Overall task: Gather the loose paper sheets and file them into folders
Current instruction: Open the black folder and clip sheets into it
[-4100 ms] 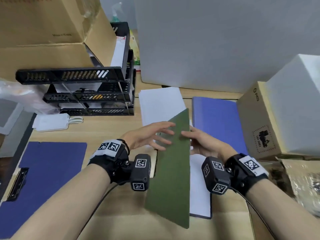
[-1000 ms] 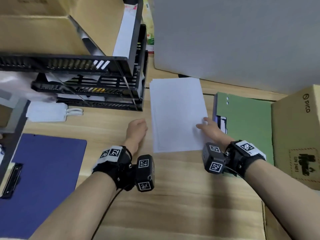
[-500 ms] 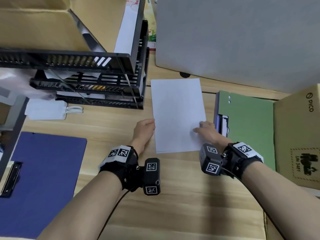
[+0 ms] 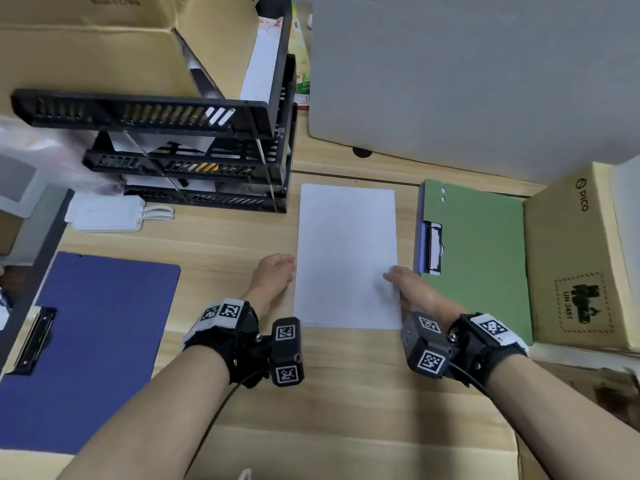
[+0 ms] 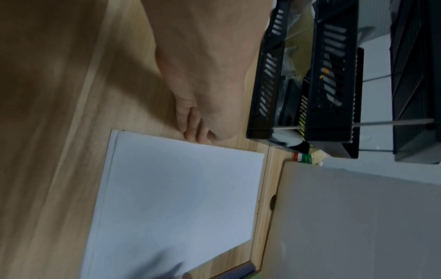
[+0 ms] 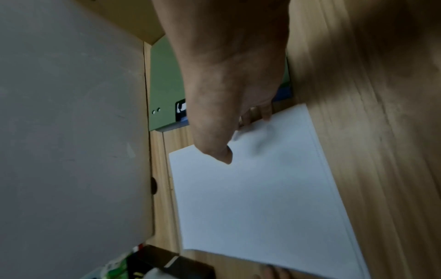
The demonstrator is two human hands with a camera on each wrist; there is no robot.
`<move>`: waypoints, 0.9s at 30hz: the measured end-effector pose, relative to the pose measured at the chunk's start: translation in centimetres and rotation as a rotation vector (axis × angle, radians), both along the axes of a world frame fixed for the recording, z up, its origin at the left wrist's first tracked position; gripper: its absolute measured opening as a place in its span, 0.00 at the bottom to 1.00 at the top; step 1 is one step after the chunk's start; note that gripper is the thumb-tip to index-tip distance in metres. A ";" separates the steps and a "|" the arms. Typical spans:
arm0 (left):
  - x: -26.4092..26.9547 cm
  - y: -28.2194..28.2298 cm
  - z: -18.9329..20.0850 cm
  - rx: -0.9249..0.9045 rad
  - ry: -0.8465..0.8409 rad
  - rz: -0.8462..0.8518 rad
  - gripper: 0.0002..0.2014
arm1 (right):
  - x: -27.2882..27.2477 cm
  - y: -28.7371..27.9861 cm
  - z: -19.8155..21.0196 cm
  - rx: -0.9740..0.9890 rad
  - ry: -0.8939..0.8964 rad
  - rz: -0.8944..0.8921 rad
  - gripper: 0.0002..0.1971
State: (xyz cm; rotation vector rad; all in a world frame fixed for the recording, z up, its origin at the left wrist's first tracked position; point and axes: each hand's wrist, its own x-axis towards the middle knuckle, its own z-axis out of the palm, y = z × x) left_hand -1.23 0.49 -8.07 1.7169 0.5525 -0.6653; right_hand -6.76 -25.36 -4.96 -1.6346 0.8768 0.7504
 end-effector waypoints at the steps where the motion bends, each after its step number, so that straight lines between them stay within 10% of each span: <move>1: 0.0 0.4 0.0 0.012 -0.015 0.003 0.11 | 0.2 0.2 0.3 0.000 -0.022 -0.032 0.26; 5: -0.2 3.4 0.6 0.045 -0.054 0.062 0.12 | 1.1 2.8 2.4 0.067 -0.100 -0.043 0.11; 18: -1.7 23.0 4.2 0.430 -0.166 0.292 0.15 | 5.1 24.5 3.2 0.388 0.054 0.342 0.11; 27: -2.5 32.3 2.2 0.680 0.012 0.328 0.35 | 4.5 32.9 -0.6 0.344 0.173 0.370 0.06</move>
